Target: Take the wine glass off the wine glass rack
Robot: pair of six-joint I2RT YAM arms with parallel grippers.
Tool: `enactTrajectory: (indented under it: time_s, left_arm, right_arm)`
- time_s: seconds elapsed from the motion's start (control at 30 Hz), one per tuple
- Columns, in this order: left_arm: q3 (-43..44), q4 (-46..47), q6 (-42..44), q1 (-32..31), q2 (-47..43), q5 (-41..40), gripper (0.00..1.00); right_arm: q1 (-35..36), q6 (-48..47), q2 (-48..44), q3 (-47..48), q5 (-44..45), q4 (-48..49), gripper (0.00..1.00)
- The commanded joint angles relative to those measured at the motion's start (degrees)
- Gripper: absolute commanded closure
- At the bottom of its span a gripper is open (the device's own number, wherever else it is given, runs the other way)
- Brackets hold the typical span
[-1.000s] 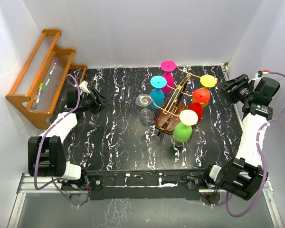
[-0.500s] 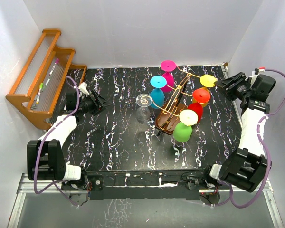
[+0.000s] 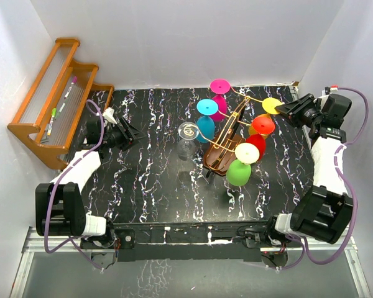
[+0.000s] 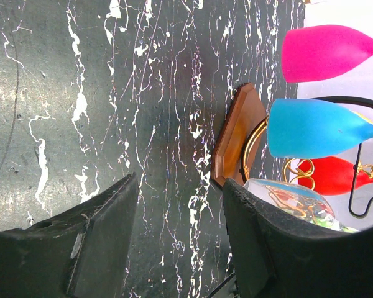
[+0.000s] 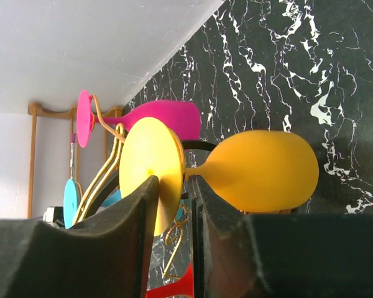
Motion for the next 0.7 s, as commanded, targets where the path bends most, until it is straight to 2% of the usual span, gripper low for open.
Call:
enactTrajectory:
  time_s: [0.0,0.67]
  left_arm:
    - [-0.14,0.32,0.30,0.38,-1.31,0.58,0.46]
    - [-0.37,1.02,-0.64,0.32,-0.44,1.23,0.46]
  right_arm:
    - [0.22,0.26,-0.63,0.73,1.50,4.12,0.76]
    - [0.22,-1.39,-5.73,4.92,11.71,-4.50,0.92]
